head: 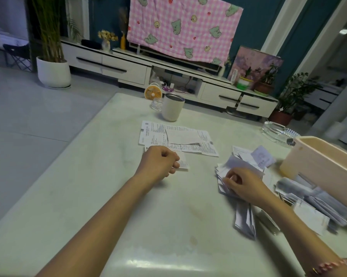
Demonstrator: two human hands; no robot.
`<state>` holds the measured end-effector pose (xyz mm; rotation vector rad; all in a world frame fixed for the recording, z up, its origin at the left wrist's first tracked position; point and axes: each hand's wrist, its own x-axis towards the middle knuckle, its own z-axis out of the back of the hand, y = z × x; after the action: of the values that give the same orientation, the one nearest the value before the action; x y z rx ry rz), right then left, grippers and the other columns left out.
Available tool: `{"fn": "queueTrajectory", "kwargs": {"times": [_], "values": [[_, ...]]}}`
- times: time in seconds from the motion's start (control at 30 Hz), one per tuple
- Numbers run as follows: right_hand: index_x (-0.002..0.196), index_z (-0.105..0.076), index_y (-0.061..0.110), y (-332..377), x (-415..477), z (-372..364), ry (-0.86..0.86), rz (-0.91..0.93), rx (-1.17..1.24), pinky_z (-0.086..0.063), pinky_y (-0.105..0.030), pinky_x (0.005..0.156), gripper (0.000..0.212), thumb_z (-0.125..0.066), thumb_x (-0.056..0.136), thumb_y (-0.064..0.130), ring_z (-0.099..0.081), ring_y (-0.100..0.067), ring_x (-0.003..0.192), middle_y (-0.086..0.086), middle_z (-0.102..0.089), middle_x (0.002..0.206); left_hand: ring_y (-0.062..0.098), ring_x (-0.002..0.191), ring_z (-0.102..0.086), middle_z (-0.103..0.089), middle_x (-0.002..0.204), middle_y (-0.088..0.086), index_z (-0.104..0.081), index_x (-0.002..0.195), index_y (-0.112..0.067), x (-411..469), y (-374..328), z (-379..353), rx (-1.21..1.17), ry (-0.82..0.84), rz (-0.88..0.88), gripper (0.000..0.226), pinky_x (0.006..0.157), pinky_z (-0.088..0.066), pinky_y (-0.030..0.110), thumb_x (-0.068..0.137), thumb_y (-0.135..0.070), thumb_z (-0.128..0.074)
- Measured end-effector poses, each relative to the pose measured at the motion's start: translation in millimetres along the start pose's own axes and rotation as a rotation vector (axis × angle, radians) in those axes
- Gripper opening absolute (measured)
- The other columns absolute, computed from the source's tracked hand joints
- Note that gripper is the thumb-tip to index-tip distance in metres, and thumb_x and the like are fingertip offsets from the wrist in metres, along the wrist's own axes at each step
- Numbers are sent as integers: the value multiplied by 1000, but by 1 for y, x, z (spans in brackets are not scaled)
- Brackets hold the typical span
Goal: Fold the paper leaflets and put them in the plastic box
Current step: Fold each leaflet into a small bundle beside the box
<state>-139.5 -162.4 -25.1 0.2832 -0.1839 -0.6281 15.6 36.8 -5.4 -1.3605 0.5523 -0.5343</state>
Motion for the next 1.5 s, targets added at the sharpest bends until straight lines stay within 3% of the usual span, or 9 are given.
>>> {"fn": "queueTrajectory", "kwargs": {"times": [0.13, 0.37, 0.47, 0.67, 0.8, 0.93, 1.1, 1.27, 1.5], "values": [[73, -61, 9, 8, 3, 10, 80, -65, 21, -38, -24, 58, 19, -49, 88, 9, -50, -14, 61, 0, -59, 63, 13, 61, -58, -66, 76, 3, -64, 87, -7, 2, 3, 0, 11, -15, 11, 17, 63, -49, 25, 91, -8, -47], [91, -67, 9, 56, 6, 31, -214, 119, 35, -36, -23, 70, 16, -52, 90, 7, -54, -15, 81, 1, -61, 87, 21, 76, -64, -65, 97, 5, -57, 76, -19, 6, 9, 5, 14, -230, 25, 24, 79, -53, 37, 88, -3, -43], [96, -67, 10, 88, 6, 11, -109, 249, 92, -33, -16, 70, 14, -54, 90, 11, -52, -13, 82, -4, -62, 96, 28, 96, -63, -66, 108, 6, -58, 81, -20, 11, 15, 12, 56, -298, 38, 23, 86, -53, 39, 87, -3, -44], [117, -61, 22, 119, 3, -61, 121, 369, 68, -27, -28, 107, 28, -52, 92, 31, -34, -22, 134, -7, -36, 145, 24, 105, -57, -63, 115, 4, -62, 108, -13, 9, 35, 24, 532, -359, -148, 25, 86, -46, 32, 92, -11, -44], [117, -58, 13, 119, 1, -76, -47, 416, -42, -35, -35, 92, 39, -41, 94, 39, -46, -33, 117, -12, -48, 129, 17, 126, -43, -54, 132, -5, -53, 126, -22, 11, 57, 32, 935, -178, -271, 36, 103, -30, 31, 98, -28, -33], [135, -41, 16, 118, 0, -89, -45, 429, -110, -20, -35, 107, 68, -10, 85, 49, -29, -25, 135, -9, -34, 148, 22, 128, -45, -54, 133, -1, -58, 125, -19, 13, 69, 28, 1011, -116, -323, 50, 104, -28, 36, 89, -34, -28], [110, -56, 15, 115, 2, -94, -144, 450, 54, -30, -31, 98, 51, -21, 86, 44, -44, -23, 123, -5, -53, 127, 27, 78, -70, -71, 87, 5, -72, 84, -14, 18, 71, 21, 1129, -163, -443, 30, 65, -54, 40, 76, -24, -45], [88, -66, 15, 115, 3, -96, -320, 427, 112, -41, -27, 82, 32, -38, 83, 29, -61, -24, 96, -3, -65, 105, 26, 71, -65, -65, 81, 0, -62, 75, -18, 15, 70, 27, 1056, -206, -467, 9, 62, -49, 35, 75, -18, -53], [90, -69, 8, 115, 2, -97, -253, 384, 119, -38, -29, 85, 48, -26, 80, 29, -57, -26, 99, -7, -65, 107, 30, 84, -62, -63, 86, 2, -60, 86, -14, 9, 66, 29, 960, -186, -410, 5, 77, -45, 39, 84, -12, -56]]}}
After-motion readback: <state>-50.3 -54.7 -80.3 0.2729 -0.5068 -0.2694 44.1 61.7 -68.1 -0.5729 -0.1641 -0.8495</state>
